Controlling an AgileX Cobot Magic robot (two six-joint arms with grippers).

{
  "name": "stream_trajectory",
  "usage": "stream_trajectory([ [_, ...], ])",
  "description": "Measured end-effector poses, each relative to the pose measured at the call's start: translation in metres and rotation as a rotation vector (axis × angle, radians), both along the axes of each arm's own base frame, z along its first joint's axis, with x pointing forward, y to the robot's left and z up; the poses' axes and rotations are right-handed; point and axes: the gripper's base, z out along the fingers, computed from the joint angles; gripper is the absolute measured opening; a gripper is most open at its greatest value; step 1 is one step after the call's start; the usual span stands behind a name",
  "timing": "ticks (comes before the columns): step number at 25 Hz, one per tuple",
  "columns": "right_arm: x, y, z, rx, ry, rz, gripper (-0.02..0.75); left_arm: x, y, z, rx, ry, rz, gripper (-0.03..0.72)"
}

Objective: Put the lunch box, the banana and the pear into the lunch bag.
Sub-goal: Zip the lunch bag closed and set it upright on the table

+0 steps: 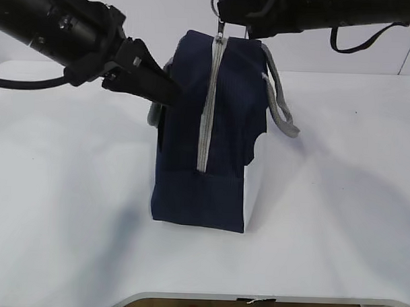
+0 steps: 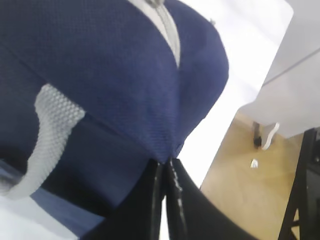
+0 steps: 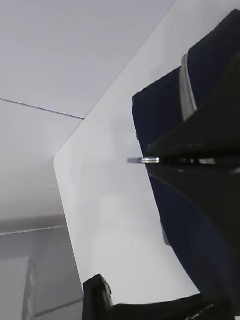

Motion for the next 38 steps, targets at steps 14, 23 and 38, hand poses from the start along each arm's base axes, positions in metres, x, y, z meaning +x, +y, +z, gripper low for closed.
stream_trajectory([
  [14, 0.006, 0.003, -0.031, -0.112, 0.144, 0.051, 0.006, -0.004, 0.002, 0.001, 0.032, 0.001, -0.029, -0.009],
  [23, 0.018, 0.000, -0.026, -0.108, 0.102, -0.024, 0.006, -0.005, 0.002, 0.001, 0.033, 0.008, -0.029, -0.009],
  [38, 0.050, 0.007, -0.017, -0.065, 0.055, -0.070, 0.006, -0.007, 0.003, 0.000, 0.039, 0.028, -0.038, -0.008],
])
